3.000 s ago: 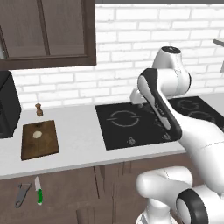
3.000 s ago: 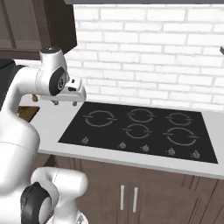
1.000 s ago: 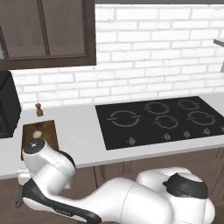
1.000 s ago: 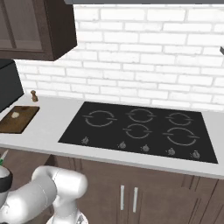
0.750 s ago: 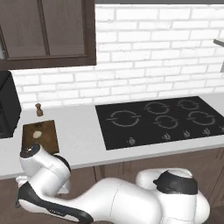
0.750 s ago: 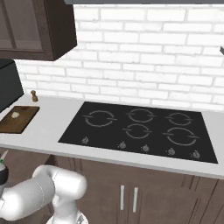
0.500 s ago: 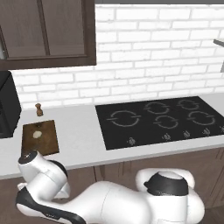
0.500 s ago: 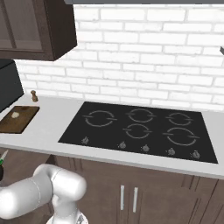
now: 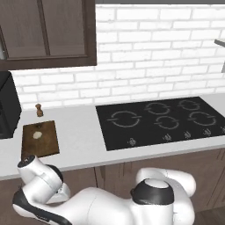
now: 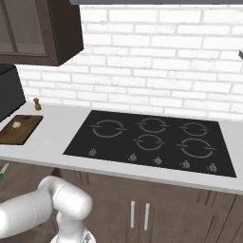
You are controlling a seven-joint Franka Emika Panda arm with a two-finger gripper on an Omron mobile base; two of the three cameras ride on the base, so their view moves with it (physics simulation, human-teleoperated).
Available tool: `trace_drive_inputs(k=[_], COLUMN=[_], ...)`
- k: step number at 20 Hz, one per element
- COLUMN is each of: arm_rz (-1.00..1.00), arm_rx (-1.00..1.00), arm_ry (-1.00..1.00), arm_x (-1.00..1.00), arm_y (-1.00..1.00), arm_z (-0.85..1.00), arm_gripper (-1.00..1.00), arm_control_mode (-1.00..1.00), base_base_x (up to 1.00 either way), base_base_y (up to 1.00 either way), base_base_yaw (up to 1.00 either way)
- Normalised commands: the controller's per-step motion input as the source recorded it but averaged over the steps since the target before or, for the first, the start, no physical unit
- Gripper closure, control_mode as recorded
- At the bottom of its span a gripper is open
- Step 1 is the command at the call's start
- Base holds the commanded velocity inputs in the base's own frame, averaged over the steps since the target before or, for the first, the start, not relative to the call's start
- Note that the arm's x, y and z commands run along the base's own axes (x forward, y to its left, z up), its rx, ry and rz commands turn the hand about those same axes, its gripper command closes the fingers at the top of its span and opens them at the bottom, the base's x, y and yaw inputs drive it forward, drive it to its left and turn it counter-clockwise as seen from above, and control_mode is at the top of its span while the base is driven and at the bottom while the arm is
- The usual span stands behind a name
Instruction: Place the appropriate cutting tool for cutting the garlic skin on the cutting board.
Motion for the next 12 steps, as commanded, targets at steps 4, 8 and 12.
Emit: trace_drive_inputs(k=[4,8,12], arm_rz=[0.08,0.05,0.02], arm_rx=[-0.05,-0.06,-0.05], arm_ry=[0.09,0.03,0.00], arm_x=[0.19,0.18,0.06], arm_y=[0.00,0.05,0.22], arm_z=[-0.14,-0.21,-0.32], arm_gripper=[-1.00,-1.00,-1.00], arm_control_mode=[-1.00,-1.00,-1.00], base_base_x=[0.00,0.00,0.00], base_base_y=[0.00,0.00,0.00], base_base_yaw=[0.00,0.00,0.00])
